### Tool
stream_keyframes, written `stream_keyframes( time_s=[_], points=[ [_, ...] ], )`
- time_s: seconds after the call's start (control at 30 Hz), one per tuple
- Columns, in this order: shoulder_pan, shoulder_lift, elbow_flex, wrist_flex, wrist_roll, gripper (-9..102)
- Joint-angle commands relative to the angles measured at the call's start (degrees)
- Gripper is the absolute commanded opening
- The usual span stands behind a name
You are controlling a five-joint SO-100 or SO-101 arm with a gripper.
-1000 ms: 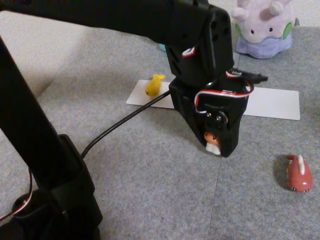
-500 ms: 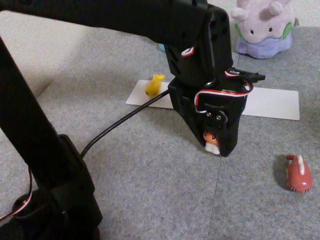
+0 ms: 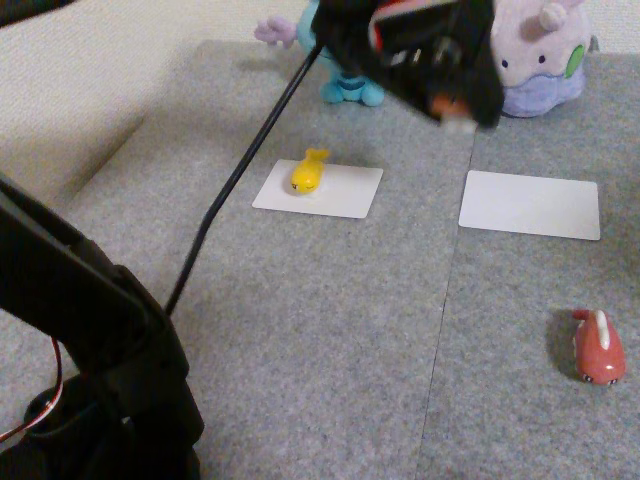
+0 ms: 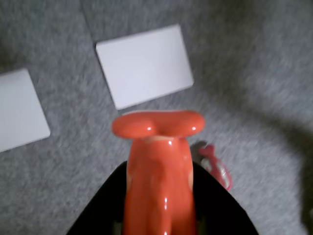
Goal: Wooper wants to eat egg sudhi, and Goomy wants to eat shrimp sushi
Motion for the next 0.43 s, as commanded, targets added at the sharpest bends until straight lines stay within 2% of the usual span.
stream_keyframes(
  time_s=[0.0,0.2,0.4],
  points=[
    [0.53,-7.65,-11.87,0.26,-0.88,3],
    [0.18,-24.61,-26.54,1.93,-4.83,3],
    [-0.88,-36.21,-33.49,1.93,-5.01,3]
  ],
)
